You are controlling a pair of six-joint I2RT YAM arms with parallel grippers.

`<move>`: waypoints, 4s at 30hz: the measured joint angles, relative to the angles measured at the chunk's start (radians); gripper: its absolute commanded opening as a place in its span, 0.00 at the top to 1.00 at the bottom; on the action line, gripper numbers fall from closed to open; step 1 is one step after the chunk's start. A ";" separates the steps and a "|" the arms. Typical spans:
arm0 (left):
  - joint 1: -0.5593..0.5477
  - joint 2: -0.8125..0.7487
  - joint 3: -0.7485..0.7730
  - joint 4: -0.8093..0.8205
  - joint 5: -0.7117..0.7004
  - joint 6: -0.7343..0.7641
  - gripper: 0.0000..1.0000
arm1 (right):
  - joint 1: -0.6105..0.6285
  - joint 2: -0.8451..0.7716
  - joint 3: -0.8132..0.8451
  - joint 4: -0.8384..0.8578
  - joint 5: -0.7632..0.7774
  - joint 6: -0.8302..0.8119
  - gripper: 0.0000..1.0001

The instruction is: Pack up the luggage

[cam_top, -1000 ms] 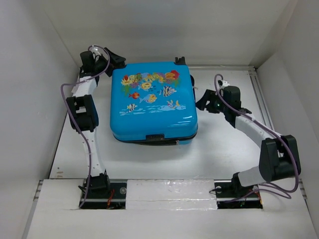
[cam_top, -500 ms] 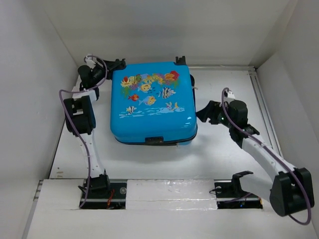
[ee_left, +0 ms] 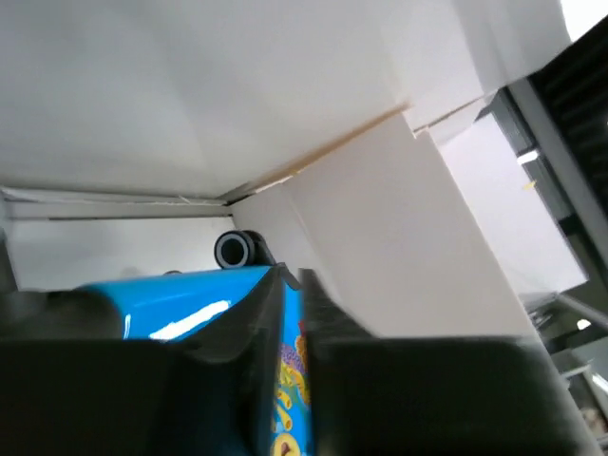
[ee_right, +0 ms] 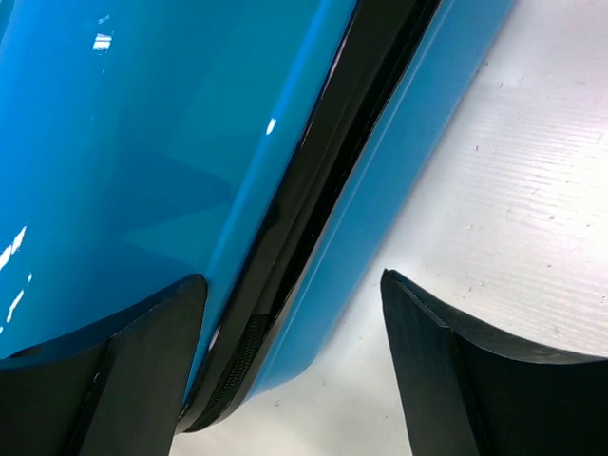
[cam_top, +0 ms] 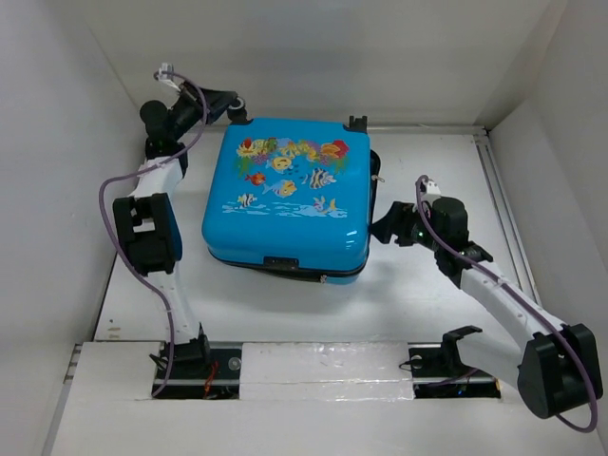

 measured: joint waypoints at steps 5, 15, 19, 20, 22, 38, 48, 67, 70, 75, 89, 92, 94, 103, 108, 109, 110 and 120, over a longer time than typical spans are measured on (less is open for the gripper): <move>0.016 -0.012 0.124 -0.264 -0.034 0.208 0.04 | -0.026 0.000 0.000 -0.002 0.008 -0.007 0.17; 0.032 0.335 0.684 -0.827 -0.050 0.594 0.00 | -0.050 0.089 0.026 -0.003 0.003 -0.011 0.16; 0.010 0.403 0.685 -0.881 -0.006 0.647 0.00 | -0.050 0.109 0.036 0.002 -0.008 -0.012 0.16; 0.000 0.418 0.684 -0.880 0.009 0.649 0.00 | -0.050 0.114 0.040 0.002 -0.011 -0.011 0.16; -0.021 0.430 0.668 -0.853 0.034 0.639 0.00 | -0.050 0.123 0.044 0.004 -0.015 -0.014 0.16; -0.055 0.494 0.598 -0.421 0.025 0.340 0.28 | -0.053 0.175 0.049 0.065 -0.047 -0.023 0.16; -0.071 0.487 0.496 -0.010 -0.038 0.120 1.00 | -0.059 0.207 0.056 0.095 -0.066 -0.025 0.16; 0.049 -0.108 -0.276 0.043 -0.311 0.111 0.41 | -0.161 0.351 0.172 0.127 -0.024 0.025 0.43; 0.101 -0.168 -0.315 -0.140 -0.503 0.193 0.47 | -0.219 0.346 0.172 0.154 -0.008 0.050 0.85; 0.098 -0.167 -0.327 -0.390 -0.665 0.281 0.56 | -0.230 0.404 0.189 0.211 0.007 0.081 0.96; -0.072 -0.272 -0.769 -0.385 -0.837 0.206 0.59 | -0.067 0.827 0.530 0.108 0.078 0.004 0.96; -0.119 -0.373 -0.877 -0.379 -0.921 0.190 0.59 | -0.054 0.853 0.576 0.074 0.129 -0.038 0.96; -0.157 -0.443 -0.948 -0.380 -0.970 0.185 0.59 | -0.049 0.855 0.585 0.071 0.166 -0.066 0.96; -0.334 -0.777 -1.237 -0.429 -1.135 0.153 0.54 | -0.049 0.722 0.415 0.122 0.225 -0.110 0.94; -0.341 -0.949 -1.263 -0.642 -1.198 0.222 0.20 | -0.053 0.693 0.380 0.116 0.201 -0.110 0.73; -0.329 -0.979 -1.263 -0.671 -1.208 0.227 0.16 | -0.059 0.693 0.383 0.109 0.197 -0.111 0.69; -0.314 -1.018 -1.255 -0.694 -1.219 0.233 0.13 | -0.067 0.694 0.389 0.099 0.185 -0.112 0.62; -0.158 -1.077 -0.939 -0.578 -1.120 0.244 0.01 | -0.075 0.713 0.438 0.021 0.064 -0.095 0.43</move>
